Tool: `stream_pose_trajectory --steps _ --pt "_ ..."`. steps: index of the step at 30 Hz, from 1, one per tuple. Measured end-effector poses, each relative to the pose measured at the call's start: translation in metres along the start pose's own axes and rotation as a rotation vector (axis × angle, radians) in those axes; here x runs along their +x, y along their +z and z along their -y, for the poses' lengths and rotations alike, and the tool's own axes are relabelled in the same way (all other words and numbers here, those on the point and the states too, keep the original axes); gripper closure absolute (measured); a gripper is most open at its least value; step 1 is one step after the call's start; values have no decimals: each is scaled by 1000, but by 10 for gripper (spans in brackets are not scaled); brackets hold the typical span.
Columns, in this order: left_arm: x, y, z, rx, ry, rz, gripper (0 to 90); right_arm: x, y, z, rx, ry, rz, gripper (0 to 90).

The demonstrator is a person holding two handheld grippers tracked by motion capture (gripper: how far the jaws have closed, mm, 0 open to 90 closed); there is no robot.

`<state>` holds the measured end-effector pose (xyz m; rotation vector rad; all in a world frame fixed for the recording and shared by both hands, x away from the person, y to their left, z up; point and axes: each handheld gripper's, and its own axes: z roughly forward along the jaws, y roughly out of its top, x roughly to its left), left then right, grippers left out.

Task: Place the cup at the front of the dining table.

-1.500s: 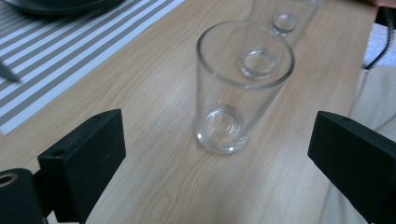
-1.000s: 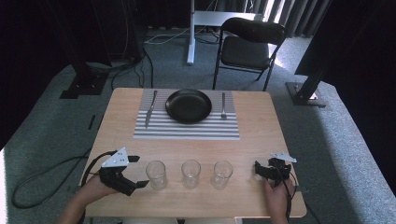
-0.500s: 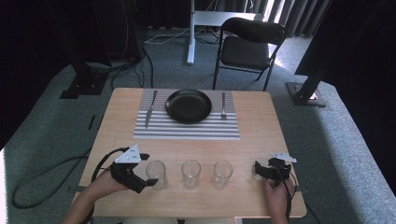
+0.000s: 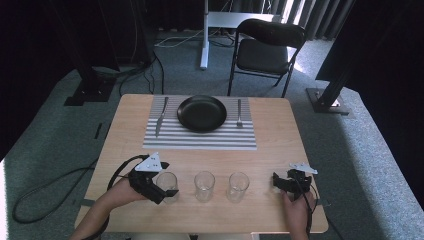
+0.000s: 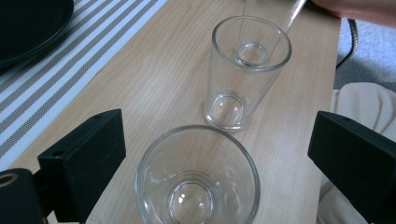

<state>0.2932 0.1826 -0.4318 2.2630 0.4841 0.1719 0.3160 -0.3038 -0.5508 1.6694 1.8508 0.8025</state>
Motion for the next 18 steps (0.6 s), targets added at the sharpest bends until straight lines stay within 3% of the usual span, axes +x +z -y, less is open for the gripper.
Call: stream_pose_trajectory --steps 18 --pt "-4 26 -22 28 26 24 46 0 0 0 0 0 0 123"
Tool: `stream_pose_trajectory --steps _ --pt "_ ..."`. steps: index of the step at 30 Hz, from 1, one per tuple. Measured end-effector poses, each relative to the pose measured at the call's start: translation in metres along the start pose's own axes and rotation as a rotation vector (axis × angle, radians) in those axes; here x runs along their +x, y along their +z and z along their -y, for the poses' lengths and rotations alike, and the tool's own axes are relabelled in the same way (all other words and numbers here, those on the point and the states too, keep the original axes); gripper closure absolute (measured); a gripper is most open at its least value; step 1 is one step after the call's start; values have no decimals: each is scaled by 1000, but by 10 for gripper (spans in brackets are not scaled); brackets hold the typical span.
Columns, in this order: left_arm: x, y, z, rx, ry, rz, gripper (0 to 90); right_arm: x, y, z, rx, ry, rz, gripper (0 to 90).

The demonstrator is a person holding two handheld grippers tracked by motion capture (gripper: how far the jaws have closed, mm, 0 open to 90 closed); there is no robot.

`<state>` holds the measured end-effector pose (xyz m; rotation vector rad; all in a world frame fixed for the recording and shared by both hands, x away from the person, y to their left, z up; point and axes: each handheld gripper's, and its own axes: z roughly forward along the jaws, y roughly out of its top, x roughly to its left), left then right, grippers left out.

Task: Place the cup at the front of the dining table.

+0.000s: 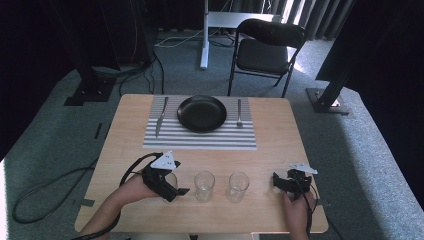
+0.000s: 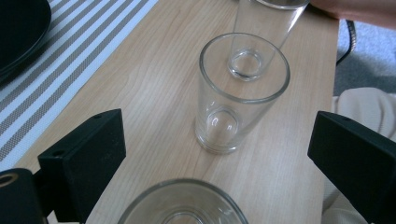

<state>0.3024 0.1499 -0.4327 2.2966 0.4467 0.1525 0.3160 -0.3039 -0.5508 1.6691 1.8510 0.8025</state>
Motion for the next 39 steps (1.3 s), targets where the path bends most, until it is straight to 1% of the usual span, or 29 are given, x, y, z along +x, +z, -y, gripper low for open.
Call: stream_pose_trajectory --steps 1,2,3,7,9,11,12,13,15,19,20,25,27,28,30,32,38,39 --pt "0 1 -1 5 4 4 46 0 0 0 0 0 0 123" --pt "-1 3 -3 3 4 -1 46 0 0 0 0 0 0 123" --pt "-1 4 -4 8 6 6 46 0 0 0 0 0 0 123" --pt "-3 6 -8 2 10 0 60 0 0 0 0 0 0 124" --pt "-3 7 -9 -4 7 4 60 0 0 0 0 0 0 123" --pt "-3 9 -11 6 16 7 60 0 0 0 0 0 0 123" --pt "-4 10 -12 6 15 13 60 0 0 0 0 0 0 123" --pt "-5 11 -13 12 20 9 60 0 0 0 0 0 0 123" --pt "-6 13 -16 9 26 21 60 0 0 0 0 0 0 123" --pt "-7 17 -22 11 29 19 60 0 0 0 0 0 0 123" --pt "-7 18 -24 12 30 28 60 0 0 0 0 0 0 123" --pt "-10 23 -32 19 39 32 59 0 0 0 0 0 0 123" --pt "-10 23 -32 19 39 32 59 0 0 0 0 0 0 123" --pt "-12 27 -38 23 49 40 60 0 0 0 0 0 0 123" --pt "-12 27 -39 19 49 39 60 0 0 0 0 0 0 123" --pt "-13 28 -41 21 51 47 60 0 0 0 0 0 0 124" --pt "-17 39 -53 29 59 55 60 0 0 0 0 0 0 123" --pt "-18 42 -55 31 63 62 60 0 0 0 0 0 0 123"
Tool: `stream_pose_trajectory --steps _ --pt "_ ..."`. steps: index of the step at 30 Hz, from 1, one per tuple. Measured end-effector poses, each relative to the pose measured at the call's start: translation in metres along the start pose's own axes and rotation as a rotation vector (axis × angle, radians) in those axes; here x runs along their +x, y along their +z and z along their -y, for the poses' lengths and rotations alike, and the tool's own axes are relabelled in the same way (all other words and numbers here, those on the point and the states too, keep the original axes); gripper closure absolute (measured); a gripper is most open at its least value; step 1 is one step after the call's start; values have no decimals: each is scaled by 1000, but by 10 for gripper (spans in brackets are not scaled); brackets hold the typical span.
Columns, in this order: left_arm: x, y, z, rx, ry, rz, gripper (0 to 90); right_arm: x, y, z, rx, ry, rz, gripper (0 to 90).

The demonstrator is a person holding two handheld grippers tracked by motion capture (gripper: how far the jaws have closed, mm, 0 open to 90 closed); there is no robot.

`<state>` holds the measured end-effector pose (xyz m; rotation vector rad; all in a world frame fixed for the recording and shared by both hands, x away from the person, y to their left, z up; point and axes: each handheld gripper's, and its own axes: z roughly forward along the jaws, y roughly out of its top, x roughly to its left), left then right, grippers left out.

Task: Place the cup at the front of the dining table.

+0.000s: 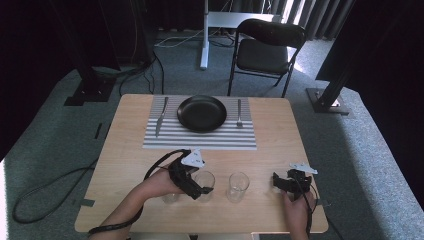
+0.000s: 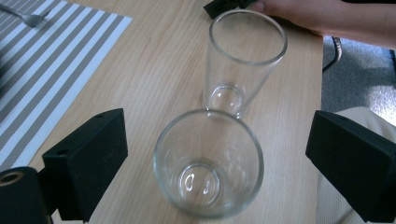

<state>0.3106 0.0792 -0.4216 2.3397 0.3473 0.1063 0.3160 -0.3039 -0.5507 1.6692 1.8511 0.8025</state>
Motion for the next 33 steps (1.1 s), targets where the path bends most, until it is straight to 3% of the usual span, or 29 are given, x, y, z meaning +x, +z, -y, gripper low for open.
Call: stream_pose_trajectory --steps 12,14,20,30,33 --pt "-6 26 -24 28 35 36 60 0 0 0 0 0 0 124" --pt "-8 31 -30 40 55 38 60 0 0 0 0 0 0 123" --pt "-11 37 -37 27 63 57 60 0 0 0 0 0 0 123" --pt "-18 55 -50 82 92 60 60 0 0 0 0 0 0 123" --pt "-22 61 -54 92 118 72 59 0 0 0 0 0 0 123"
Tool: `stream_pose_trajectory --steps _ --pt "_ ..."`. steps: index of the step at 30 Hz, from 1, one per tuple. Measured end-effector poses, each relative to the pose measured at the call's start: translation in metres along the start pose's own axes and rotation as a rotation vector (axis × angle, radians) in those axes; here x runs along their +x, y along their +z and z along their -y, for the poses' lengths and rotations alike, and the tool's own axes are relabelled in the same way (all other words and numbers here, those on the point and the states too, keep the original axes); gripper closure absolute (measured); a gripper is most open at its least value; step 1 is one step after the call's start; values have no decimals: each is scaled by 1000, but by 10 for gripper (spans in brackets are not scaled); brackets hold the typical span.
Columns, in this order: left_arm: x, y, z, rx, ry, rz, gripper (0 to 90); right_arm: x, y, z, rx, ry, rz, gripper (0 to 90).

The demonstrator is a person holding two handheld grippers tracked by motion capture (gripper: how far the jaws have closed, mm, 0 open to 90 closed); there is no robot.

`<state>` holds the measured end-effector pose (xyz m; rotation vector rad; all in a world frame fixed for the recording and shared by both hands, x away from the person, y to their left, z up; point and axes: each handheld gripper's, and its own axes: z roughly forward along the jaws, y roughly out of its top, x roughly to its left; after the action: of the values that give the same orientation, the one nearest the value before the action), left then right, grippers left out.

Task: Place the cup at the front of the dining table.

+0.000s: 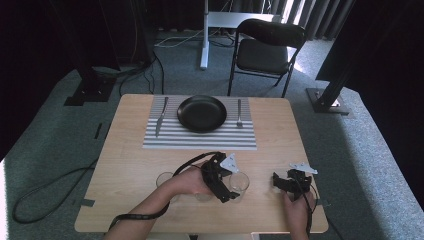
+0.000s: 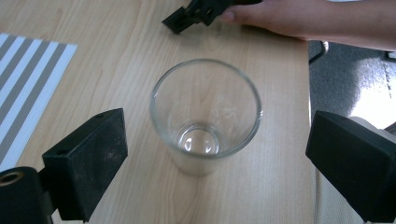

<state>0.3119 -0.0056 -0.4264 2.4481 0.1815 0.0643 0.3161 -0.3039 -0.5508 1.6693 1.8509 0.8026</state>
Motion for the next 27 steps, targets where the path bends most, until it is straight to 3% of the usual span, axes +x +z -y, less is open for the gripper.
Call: stream_pose_trajectory --steps 8,9,21,27 --pt "1 9 -8 36 3 -4 60 0 0 0 0 0 0 123" --pt "0 14 -11 63 9 7 59 0 0 0 0 0 0 123" --pt "0 28 -22 140 15 4 60 0 0 0 0 0 0 123" --pt "2 33 -23 192 -12 -40 86 0 0 0 0 1 0 123"
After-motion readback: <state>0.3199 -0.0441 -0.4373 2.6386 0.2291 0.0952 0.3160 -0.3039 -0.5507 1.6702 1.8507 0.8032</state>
